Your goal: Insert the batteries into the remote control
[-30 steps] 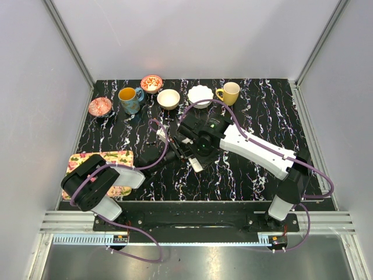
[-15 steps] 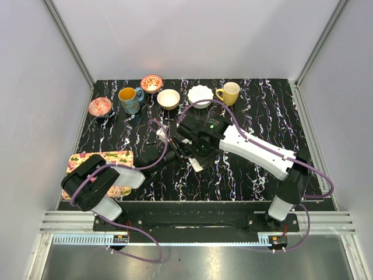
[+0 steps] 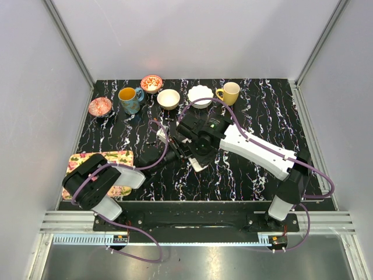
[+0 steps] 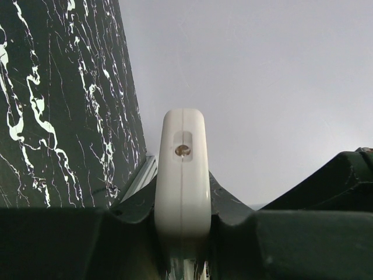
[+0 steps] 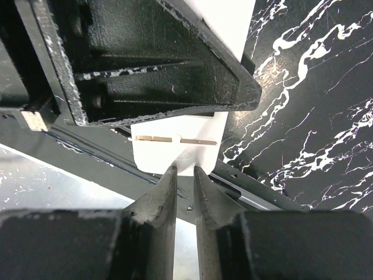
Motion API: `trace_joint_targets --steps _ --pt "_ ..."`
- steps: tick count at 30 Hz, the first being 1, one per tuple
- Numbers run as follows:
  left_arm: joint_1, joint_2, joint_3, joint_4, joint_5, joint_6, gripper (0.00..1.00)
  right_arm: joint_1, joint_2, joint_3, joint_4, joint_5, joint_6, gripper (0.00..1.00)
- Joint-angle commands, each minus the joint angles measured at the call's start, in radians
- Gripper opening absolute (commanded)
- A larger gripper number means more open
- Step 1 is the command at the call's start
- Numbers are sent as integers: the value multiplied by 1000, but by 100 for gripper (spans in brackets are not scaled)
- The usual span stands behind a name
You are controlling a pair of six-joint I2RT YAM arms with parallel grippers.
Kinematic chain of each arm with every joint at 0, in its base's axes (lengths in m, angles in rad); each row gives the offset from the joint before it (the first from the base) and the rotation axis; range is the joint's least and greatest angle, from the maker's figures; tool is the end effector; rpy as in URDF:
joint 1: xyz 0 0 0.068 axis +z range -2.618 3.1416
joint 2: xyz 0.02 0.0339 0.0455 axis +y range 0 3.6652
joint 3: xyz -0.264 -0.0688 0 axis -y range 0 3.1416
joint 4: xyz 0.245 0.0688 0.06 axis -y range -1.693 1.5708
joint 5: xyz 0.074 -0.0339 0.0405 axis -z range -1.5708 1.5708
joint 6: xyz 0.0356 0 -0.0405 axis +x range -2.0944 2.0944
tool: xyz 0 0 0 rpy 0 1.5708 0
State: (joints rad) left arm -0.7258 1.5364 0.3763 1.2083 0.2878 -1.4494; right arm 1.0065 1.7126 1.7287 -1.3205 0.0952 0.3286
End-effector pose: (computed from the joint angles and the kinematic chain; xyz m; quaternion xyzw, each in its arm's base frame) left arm 0.1966 -0.1879 0.1819 -0.1446 0.6753 -0.6804 0.2453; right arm 0.1794 0.2771 0.3332 -0.3232 0.9358 0.0451 0.1334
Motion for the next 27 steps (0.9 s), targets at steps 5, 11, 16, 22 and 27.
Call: trace_joint_targets --steps 5,11,16,22,27 --pt "-14 19 3 231 -3 -52 0 7 -25 35 64 29 18 22" --pt "-15 19 3 227 -9 -49 0 6 -31 42 61 31 23 23" --pt "-14 22 4 224 -7 -45 0 7 -44 52 61 35 27 24" --pt "-14 27 0 229 -10 -43 0 7 -50 68 60 54 32 24" --pt "-14 25 -4 231 -12 -43 0 7 -54 80 56 64 35 25"
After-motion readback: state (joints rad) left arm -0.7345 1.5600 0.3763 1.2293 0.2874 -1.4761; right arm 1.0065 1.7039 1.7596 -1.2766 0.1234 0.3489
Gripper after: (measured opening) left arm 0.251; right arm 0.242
